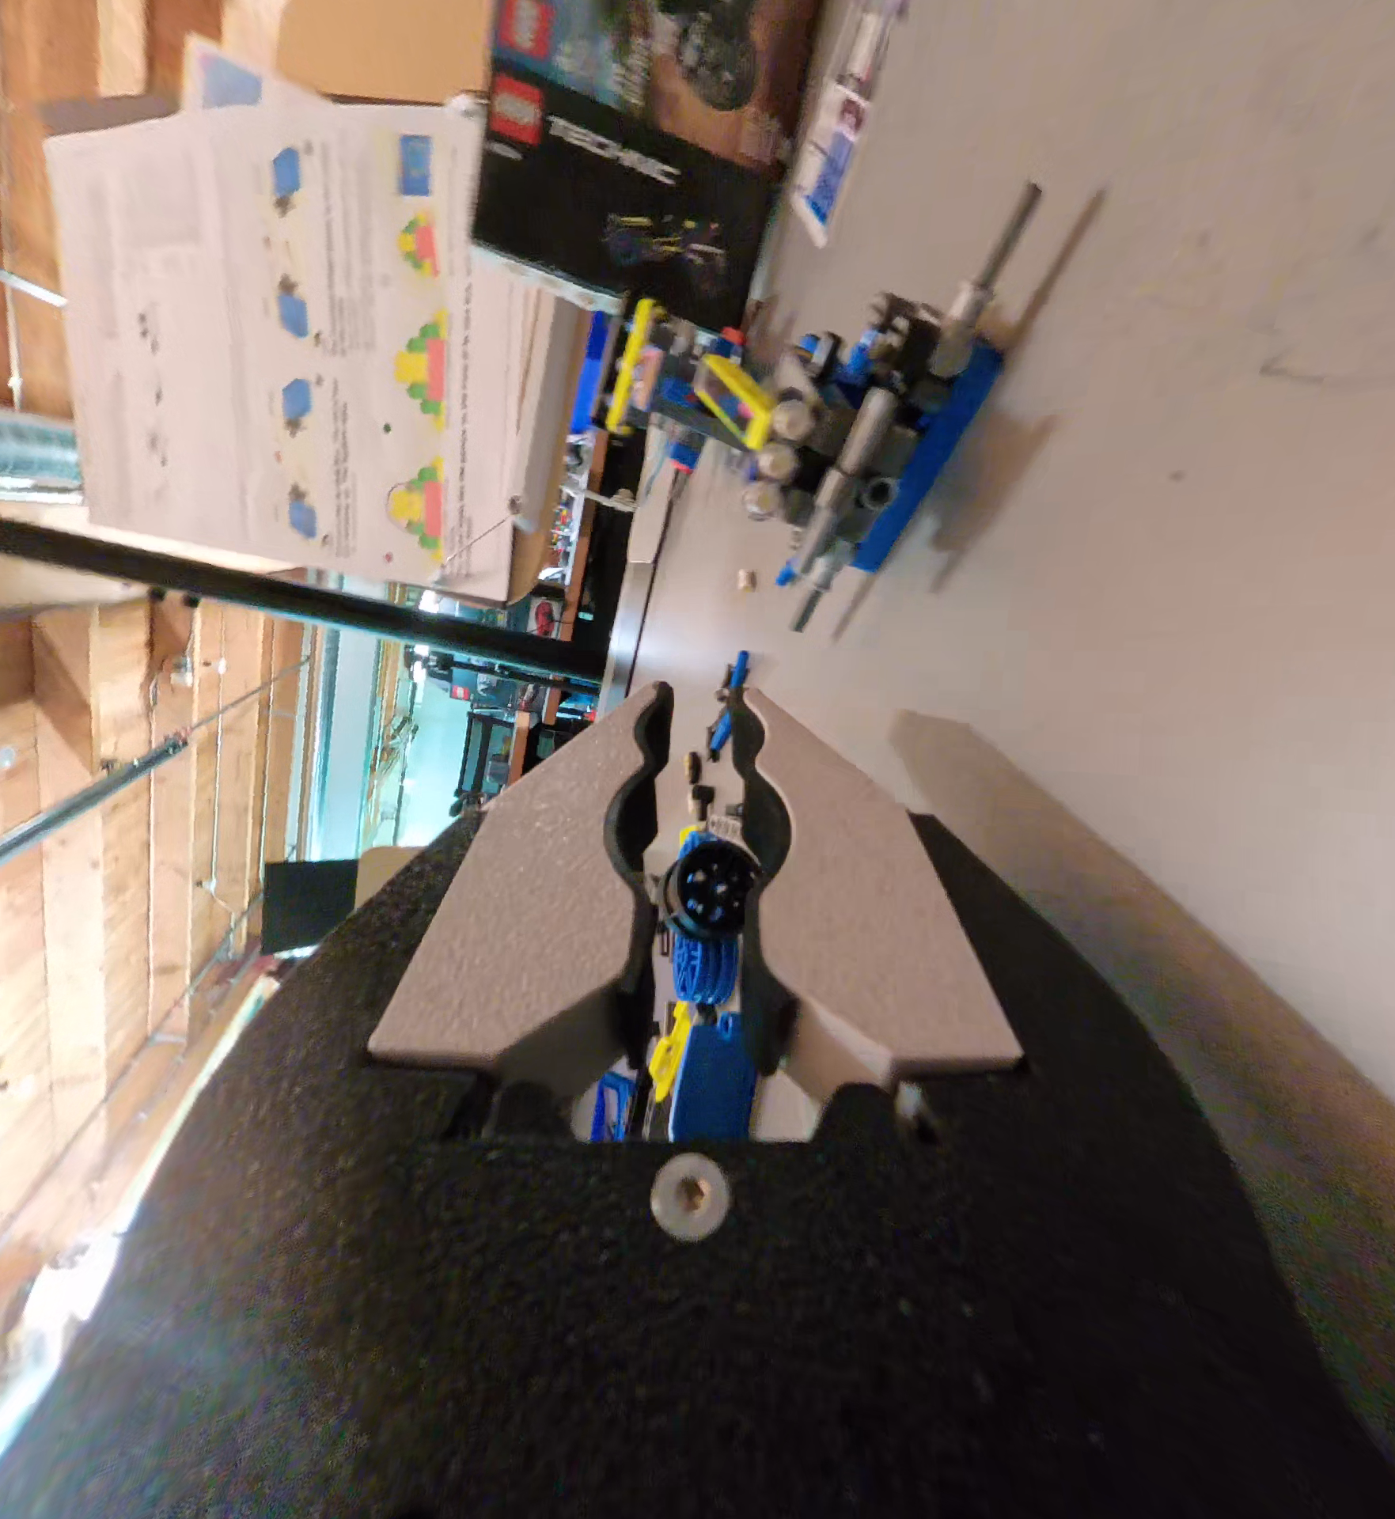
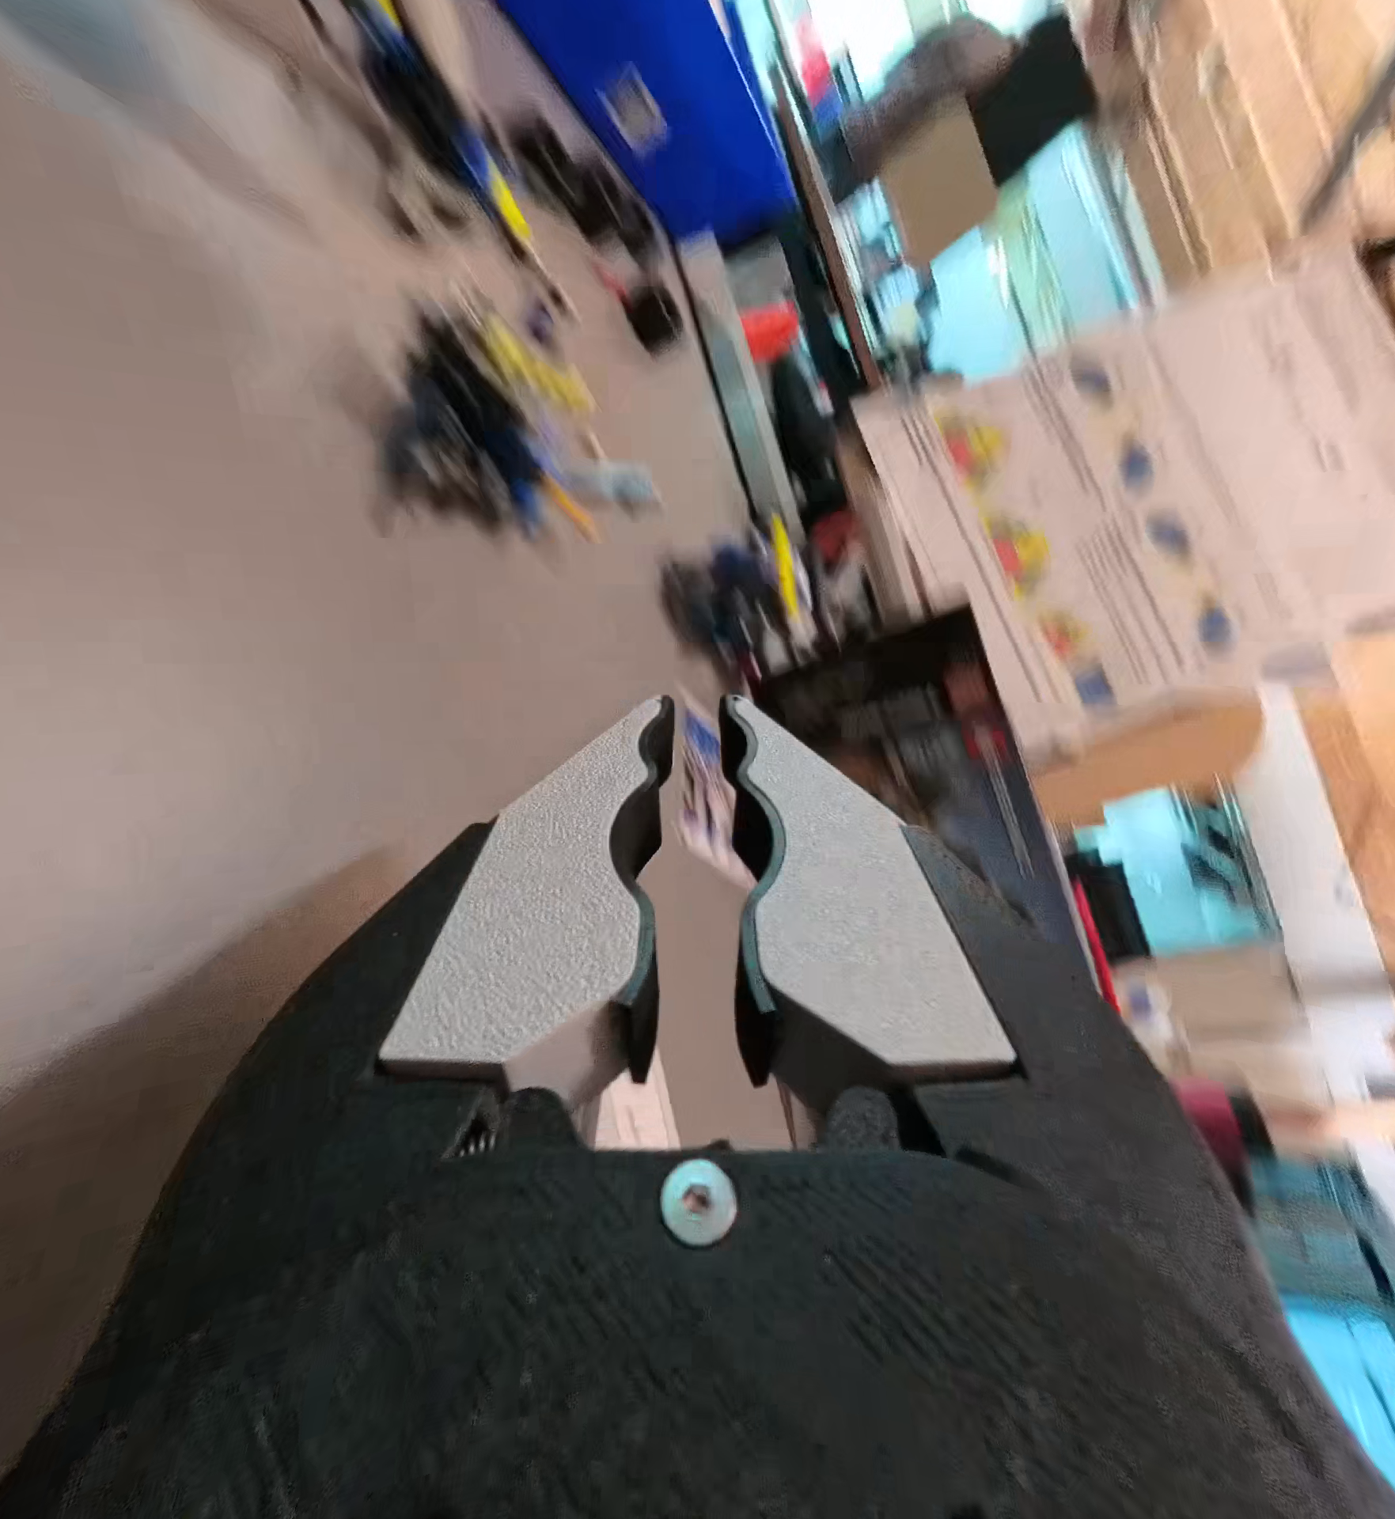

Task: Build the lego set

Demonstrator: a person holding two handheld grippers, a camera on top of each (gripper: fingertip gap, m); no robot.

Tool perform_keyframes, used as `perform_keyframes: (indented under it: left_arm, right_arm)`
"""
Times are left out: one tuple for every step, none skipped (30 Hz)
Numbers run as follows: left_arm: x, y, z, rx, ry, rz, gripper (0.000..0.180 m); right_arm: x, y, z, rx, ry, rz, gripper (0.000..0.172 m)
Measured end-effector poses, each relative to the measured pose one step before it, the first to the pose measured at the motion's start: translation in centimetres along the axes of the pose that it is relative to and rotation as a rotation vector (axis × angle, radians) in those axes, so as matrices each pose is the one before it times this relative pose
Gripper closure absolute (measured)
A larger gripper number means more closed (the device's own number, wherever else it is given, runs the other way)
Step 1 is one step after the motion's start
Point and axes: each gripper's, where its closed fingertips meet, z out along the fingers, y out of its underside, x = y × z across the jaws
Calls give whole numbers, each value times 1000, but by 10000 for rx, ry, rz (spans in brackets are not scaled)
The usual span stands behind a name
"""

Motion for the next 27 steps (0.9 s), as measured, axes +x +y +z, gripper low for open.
perform_keyframes:
  left_arm:
    - [-556, -961, -696, 259, -145, -343, 174]
    - [-276, -1727, -556, 370, 35, -356, 180]
    - [202, -2454, -246, 416, 291, -400, 180]
    - [902, -2996, 181, 411, 598, -400, 180]
    - [1450, -3173, 638, 358, 753, -334, 180]
    - [1611, -3003, 1071, 312, 710, -265, 180]
    - [1654, -2758, 1388, 343, 701, -230, 180]
    - [1619, -2430, 1617, 391, 743, -234, 180]
    - [1342, -1977, 1798, 350, 698, -265, 180]
    - [949, -1431, 1875, 204, 600, -245, 180]
    - [601, -871, 1847, -7, 520, -143, 180]
    - [230, -441, 1725, -186, 389, -69, 180]
    - [6, -163, 1565, -300, 312, -116, 180]
    - [138, 8, 1385, -348, 434, -200, 180]
    - [328, 37, 1196, -300, 559, -257, 180]
    - [344, 73, 982, -217, 545, -275, 180]
    - [247, 233, 793, -214, 425, -236, 180]
    - [162, 479, 612, -289, 309, -155, 180]
    - [221, 654, 440, -338, 282, -105, 180]
    - [99, 373, 206, -109, 175, -132, 180]
    - [-53, 56, -51, 105, 73, -119, 180]
    - [-14, 185, -112, 28, 109, -27, 180]
    - [41, 184, -157, 36, 144, 90, 180]
    - [36, 201, -181, 61, 139, 171, 180]
    - [-23, 232, -188, 69, 126, 113, 180]
    - [17, 239, -185, 72, 185, 41, 180]
    - [6, 251, -202, 64, 216, 45, 180]
  right_arm:
    - [1866, 3758, -1983, -813, 396, 273, 165]
    - [1915, 4412, -1849, -936, 381, 254, 169]
    - [1908, 4857, -1521, -1018, 362, 405, 172]
    - [1641, 4769, -1046, -876, 215, 575, 172]
    - [1056, 4126, -655, -616, -109, 598, 172]
    - [487, 3196, -415, -355, -350, 472, 172]
    - [304, 2219, -293, -138, -251, 301, 172]
    - [48, 1349, -231, -16, -188, 176, 172]
    - [-600, 601, -232, 44, -457, 13, 172]
    - [-810, 241, -161, 1, -454, -84, 172]
    - [-674, 273, -48, -167, -268, -184, 172]
    - [-781, 465, 3, -316, -300, -363, 172]
    - [-677, 477, 56, -338, -212, -320, 172]
    - [-115, 35, -51, -71, 135, -171, 172]
    - [-241, -157, -152, 56, 10, -75, 172]
    - [-296, -213, -185, 107, -102, 55, 172]
    - [-346, -278, -167, 158, -161, 147, 172]
    - [-445, -338, -205, 219, -238, 220, 172]
    - [-593, -364, -306, 210, -352, 198, 172]
    - [-613, -257, -375, 126, -370, 142, 172]
    - [-589, -177, -367, 81, -334, 111, 172]
    - [-563, -142, -352, 70, -310, 59, 172]
    - [-475, -115, -295, 65, -251, -5, 172]
    - [-211, -38, -159, 26, -102, 31, 172]
    - [22, 36, -1, 5, 4, 70, 172]
    - [43, -35, 70, 93, 10, 15, 172]
    - [9, -68, 80, 120, -2, -24, 172]
